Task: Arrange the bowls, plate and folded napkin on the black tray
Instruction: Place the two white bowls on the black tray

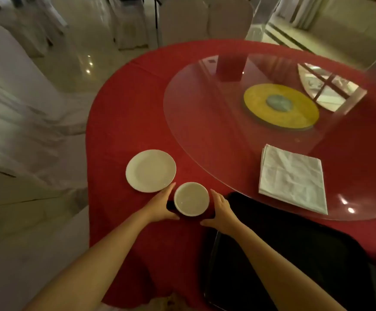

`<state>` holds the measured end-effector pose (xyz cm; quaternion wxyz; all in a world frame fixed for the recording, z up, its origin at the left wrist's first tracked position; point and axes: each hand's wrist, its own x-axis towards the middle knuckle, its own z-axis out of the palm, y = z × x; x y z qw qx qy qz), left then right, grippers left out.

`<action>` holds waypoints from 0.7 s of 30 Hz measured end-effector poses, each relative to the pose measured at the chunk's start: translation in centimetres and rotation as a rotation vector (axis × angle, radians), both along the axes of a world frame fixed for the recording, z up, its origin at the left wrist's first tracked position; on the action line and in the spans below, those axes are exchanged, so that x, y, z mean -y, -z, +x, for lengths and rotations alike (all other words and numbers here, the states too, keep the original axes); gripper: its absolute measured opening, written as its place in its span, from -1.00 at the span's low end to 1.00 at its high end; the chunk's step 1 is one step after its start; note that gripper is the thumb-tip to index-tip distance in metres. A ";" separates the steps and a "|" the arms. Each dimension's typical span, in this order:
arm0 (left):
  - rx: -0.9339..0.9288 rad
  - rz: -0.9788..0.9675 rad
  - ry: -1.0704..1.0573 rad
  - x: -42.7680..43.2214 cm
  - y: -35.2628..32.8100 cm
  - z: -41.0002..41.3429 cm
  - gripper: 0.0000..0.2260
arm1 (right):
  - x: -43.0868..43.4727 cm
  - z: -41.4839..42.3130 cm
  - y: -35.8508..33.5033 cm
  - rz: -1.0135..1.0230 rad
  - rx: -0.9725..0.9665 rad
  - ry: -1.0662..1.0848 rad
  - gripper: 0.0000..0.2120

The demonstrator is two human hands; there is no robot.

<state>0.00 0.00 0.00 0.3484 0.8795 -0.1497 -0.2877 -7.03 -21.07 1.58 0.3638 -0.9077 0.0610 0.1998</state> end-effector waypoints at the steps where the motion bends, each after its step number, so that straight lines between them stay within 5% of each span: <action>1: 0.001 -0.018 0.022 0.2 0.2 0.4 0.04 | -0.3 0.4 0.2 0.010 0.013 0.016 0.01; 21: 0.046 -0.304 0.083 3.3 -1.9 0.5 -0.18 | 1.7 -0.2 -1.6 0.292 0.189 0.136 -0.13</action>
